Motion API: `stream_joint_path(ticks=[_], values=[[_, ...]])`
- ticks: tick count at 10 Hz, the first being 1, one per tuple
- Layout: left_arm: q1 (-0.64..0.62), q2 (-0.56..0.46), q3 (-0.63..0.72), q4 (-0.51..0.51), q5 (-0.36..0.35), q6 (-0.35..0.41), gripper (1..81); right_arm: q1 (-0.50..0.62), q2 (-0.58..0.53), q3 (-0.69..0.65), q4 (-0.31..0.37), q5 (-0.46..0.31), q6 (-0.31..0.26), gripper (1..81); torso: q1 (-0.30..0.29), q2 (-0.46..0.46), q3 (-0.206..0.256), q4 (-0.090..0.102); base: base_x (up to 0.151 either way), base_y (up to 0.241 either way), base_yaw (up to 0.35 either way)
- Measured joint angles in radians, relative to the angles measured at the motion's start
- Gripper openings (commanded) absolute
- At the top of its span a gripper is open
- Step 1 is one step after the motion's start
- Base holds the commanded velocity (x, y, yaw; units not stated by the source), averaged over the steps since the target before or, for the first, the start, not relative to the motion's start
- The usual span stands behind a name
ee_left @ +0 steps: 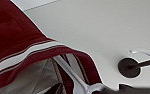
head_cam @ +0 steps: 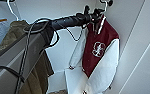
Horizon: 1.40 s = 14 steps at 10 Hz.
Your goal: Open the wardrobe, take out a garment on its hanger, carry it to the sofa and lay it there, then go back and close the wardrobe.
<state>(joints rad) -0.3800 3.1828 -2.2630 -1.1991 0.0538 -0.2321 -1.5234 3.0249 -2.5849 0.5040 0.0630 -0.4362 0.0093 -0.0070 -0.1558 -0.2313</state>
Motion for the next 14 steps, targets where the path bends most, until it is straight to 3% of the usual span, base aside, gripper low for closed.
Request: stream_joint_path(ticks=[9,14], values=[[-0.011,-0.005,0.024,0.040,-0.045,0.000,81.1,0.000,0.000,0.000,0.000,0.000,0.000,81.1,0.000,0.000,0.000,0.000,0.000,0.000,0.000],[-0.019,-0.010,0.110,0.044,-0.093,0.001,81.1,0.001,0.000,0.000,0.001,0.000,0.000,81.1,0.000,0.000,0.000,0.000,0.000,0.000,0.000]])
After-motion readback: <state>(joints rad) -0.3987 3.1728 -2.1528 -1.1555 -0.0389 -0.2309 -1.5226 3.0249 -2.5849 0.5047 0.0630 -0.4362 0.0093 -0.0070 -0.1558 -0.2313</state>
